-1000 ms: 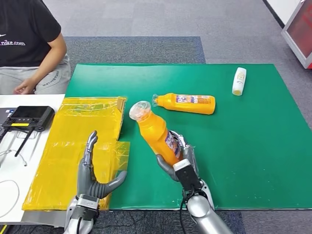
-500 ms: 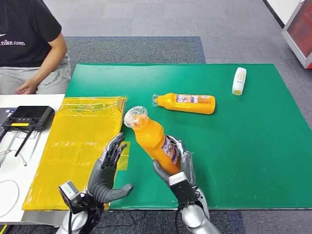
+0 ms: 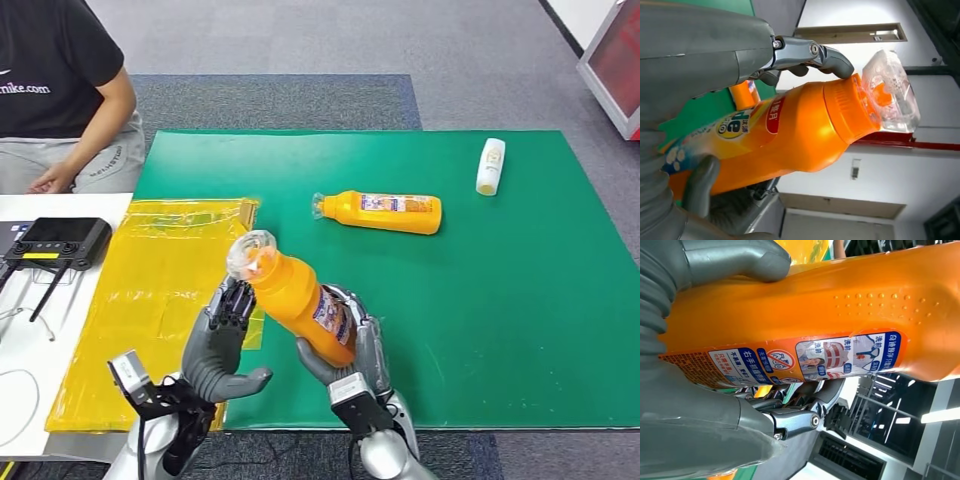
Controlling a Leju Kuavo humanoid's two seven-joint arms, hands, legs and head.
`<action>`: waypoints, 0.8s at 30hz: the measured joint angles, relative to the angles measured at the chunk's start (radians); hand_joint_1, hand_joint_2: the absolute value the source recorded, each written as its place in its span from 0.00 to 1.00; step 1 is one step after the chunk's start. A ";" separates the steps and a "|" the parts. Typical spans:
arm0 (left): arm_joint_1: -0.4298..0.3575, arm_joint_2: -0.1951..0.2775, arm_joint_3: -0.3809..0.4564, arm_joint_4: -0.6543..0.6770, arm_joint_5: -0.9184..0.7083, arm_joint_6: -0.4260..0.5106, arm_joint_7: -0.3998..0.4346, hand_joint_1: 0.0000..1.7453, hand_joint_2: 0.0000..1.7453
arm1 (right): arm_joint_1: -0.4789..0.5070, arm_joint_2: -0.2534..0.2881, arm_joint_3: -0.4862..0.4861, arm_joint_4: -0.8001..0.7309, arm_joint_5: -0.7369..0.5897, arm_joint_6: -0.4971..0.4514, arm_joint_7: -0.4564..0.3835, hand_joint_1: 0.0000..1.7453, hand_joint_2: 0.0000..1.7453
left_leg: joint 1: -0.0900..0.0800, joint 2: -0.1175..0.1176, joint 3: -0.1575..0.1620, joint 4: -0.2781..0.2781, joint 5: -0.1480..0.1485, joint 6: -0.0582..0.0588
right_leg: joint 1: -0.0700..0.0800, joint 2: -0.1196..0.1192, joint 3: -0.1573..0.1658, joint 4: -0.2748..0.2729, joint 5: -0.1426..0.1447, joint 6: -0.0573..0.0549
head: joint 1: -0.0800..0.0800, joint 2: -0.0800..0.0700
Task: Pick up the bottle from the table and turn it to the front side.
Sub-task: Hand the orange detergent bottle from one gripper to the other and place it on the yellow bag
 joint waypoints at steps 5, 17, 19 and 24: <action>0.000 0.000 0.000 -0.001 0.021 -0.014 0.000 0.00 1.00 | 0.014 -0.003 0.026 -0.016 0.001 0.000 0.000 1.00 1.00 | 0.000 0.000 0.000 0.000 0.000 0.000 | 0.000 0.000 0.000 0.000 0.000 0.000 | 0.000 0.000; 0.002 0.000 0.005 -0.001 0.082 -0.034 0.018 0.00 1.00 | 0.018 -0.030 0.092 -0.058 -0.001 0.018 -0.006 1.00 1.00 | 0.000 0.000 0.000 0.000 0.000 0.000 | 0.000 0.000 0.000 0.000 0.000 0.000 | 0.000 0.000; 0.003 0.000 0.007 -0.001 0.084 -0.035 0.018 0.00 1.00 | 0.019 -0.035 0.100 -0.063 0.005 0.019 -0.007 1.00 1.00 | 0.000 0.000 0.000 0.000 0.000 0.000 | 0.000 0.000 0.000 0.000 0.000 0.000 | 0.000 0.000; 0.003 0.000 0.009 -0.001 0.072 -0.027 0.020 0.00 1.00 | 0.018 -0.043 0.115 -0.066 0.032 0.015 -0.008 1.00 1.00 | 0.000 0.000 0.000 0.000 0.000 0.000 | 0.000 0.000 0.000 0.000 0.000 0.000 | 0.000 0.000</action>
